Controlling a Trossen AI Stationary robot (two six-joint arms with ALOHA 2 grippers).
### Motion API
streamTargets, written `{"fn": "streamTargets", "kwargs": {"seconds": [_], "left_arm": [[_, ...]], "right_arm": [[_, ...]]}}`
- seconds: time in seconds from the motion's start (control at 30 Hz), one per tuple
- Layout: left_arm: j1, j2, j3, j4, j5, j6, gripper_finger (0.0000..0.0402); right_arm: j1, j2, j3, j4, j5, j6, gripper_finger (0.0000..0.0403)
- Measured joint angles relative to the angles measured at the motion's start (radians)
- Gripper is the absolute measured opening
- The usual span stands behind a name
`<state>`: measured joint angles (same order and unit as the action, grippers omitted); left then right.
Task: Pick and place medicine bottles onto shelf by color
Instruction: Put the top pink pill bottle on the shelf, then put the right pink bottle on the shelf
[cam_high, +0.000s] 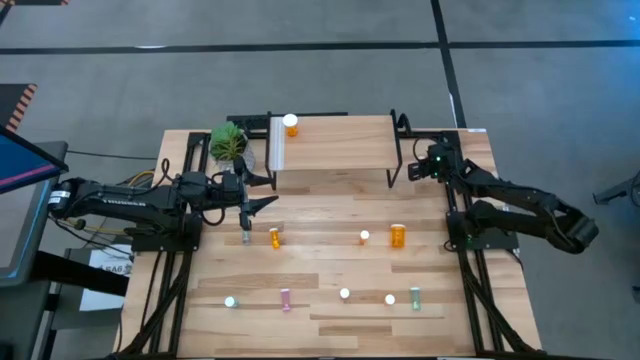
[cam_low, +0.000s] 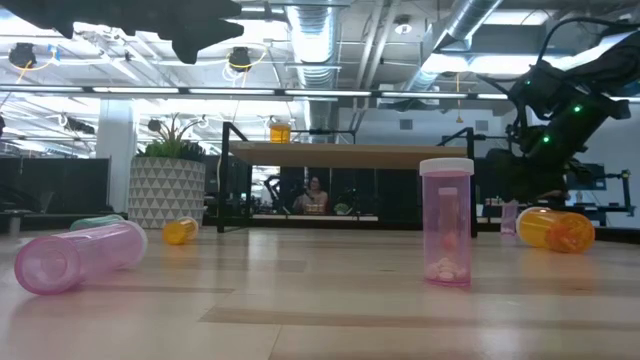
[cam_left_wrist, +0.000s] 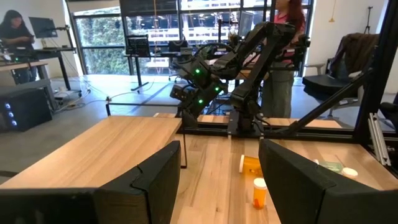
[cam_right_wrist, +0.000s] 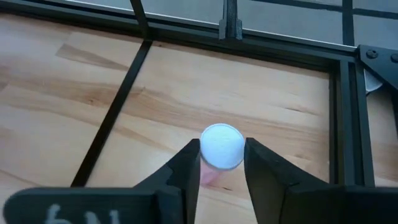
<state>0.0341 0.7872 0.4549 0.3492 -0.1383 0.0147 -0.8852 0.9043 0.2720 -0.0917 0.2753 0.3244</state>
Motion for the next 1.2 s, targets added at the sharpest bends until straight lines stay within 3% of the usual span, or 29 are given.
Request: {"fn": "streamTargets", "kwargs": {"seconds": [0.6,0.83,1.2], "left_arm": [[0.000,0.000,0.000,0.000,0.000,-0.002,0.0206],[0.000,0.000,0.000,-0.001,0.000,-0.018,0.0206],[0.000,0.000,0.000,-0.001,0.029,-0.019,0.0206]], "right_arm": [[0.000,-0.064,0.001,-0.026,-0.082,0.000,0.0118],[0.000,-0.085,0.062,-0.107,-0.100,-0.009,0.0118],[-0.141,-0.018,0.029,-0.016,-0.389,-0.008,0.0133]]}}
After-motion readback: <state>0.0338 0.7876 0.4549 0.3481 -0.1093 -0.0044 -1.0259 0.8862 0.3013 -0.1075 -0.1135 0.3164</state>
